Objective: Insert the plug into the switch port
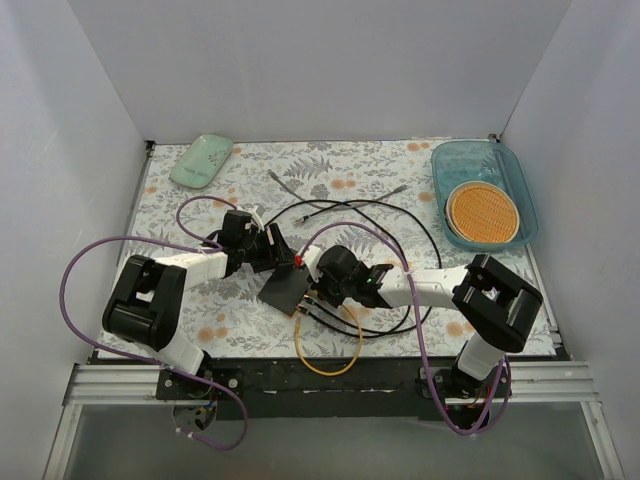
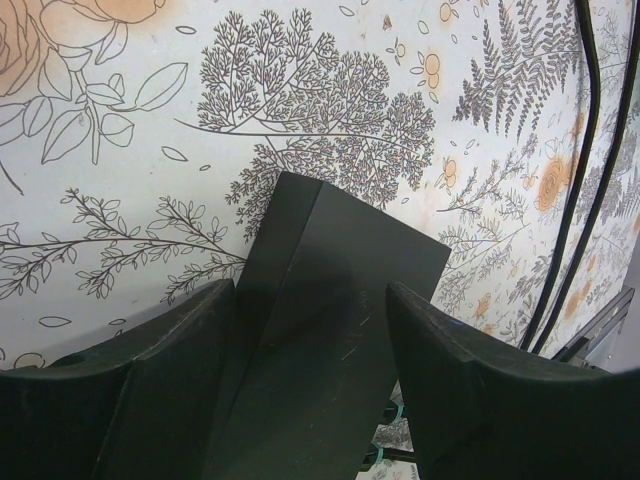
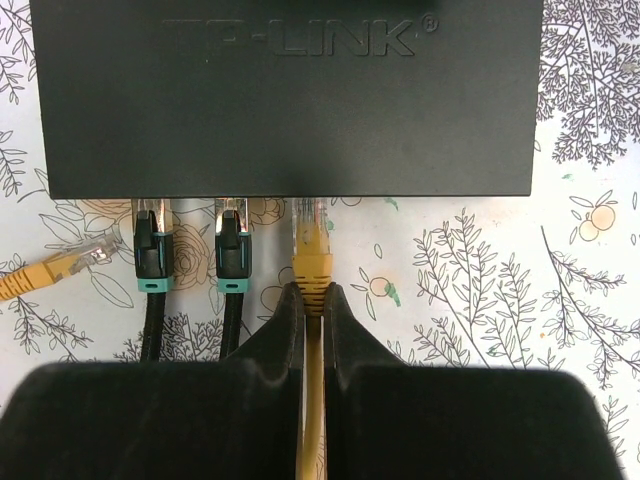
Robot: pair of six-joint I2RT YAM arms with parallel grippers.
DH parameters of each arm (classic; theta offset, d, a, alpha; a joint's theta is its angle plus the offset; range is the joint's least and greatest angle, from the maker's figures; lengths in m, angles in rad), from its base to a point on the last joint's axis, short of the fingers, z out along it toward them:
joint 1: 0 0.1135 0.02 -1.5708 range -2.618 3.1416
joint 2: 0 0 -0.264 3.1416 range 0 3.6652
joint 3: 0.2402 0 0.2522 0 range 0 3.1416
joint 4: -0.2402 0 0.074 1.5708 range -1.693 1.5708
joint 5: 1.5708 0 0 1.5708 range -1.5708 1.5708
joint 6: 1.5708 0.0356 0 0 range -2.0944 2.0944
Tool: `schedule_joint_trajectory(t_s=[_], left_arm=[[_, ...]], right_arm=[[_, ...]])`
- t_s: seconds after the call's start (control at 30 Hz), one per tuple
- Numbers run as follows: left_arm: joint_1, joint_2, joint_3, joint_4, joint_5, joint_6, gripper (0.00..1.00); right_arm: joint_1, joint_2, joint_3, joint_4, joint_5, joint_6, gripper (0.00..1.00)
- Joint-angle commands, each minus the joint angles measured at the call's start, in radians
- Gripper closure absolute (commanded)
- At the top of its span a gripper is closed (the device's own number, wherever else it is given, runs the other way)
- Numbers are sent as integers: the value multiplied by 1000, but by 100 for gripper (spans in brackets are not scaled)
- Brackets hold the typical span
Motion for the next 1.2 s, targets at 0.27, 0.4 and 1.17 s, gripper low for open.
schedule_joint_trajectory(t_s=[0.27,0.4,1.17], left_arm=[[-2,14,-5,-30,18,21,39],[-2,14,-8,-30,18,22,39],[-2,14,-31,-30,30,18,42]], right_arm=[[8,9,49,90,37,42,99],[9,6,64,89,34,42,99],[15,-60,-49,274,54,167,99]])
